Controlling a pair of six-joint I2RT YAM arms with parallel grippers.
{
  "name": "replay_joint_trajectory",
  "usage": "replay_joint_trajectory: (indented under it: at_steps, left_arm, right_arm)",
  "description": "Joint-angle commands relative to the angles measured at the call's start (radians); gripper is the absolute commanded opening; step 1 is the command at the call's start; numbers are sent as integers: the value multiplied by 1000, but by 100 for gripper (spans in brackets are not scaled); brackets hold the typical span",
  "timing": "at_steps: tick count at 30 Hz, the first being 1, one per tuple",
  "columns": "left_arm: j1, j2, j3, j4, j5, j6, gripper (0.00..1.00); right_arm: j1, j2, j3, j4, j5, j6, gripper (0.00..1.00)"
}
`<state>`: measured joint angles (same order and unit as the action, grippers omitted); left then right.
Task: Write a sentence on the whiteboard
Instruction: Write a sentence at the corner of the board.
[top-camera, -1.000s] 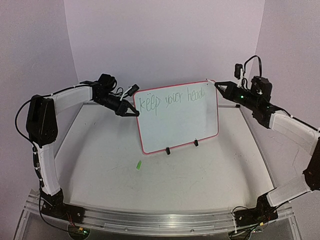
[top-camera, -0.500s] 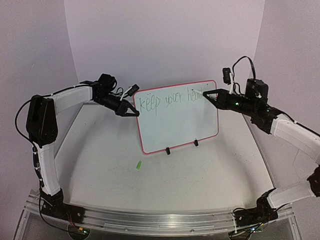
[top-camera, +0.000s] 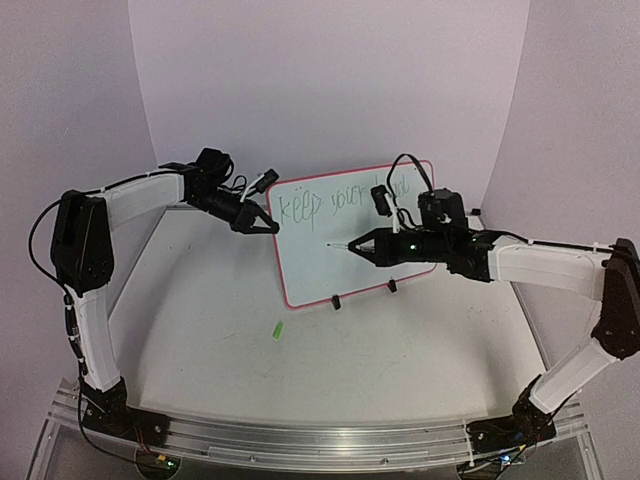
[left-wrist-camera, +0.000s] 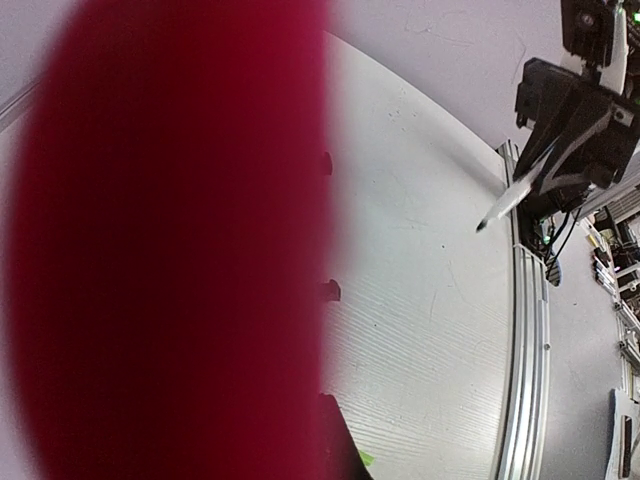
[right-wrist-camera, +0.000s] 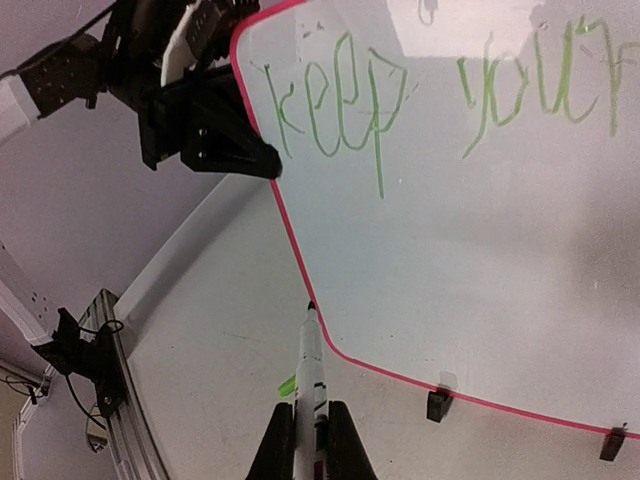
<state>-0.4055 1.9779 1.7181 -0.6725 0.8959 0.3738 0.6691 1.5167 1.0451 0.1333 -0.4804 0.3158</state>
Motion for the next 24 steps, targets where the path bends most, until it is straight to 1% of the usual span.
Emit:
replay_joint_trajectory:
  at_steps: [1, 7, 12, 24]
  left_arm:
    - [-26, -22, -19, -1, -18, 26, 0]
    - [-26, -16, -17, -2, -21, 27, 0]
    - [-26, -13, -18, -1, -24, 27, 0]
    - [-26, -13, -24, 8, -29, 26, 0]
  right_arm:
    - [40, 92, 58, 68, 0, -20, 0]
    - [79, 197, 130, 87, 2, -47, 0]
    - [86, 268, 168, 112, 15, -43, 0]
    - [86, 375, 254, 188, 30, 6, 0]
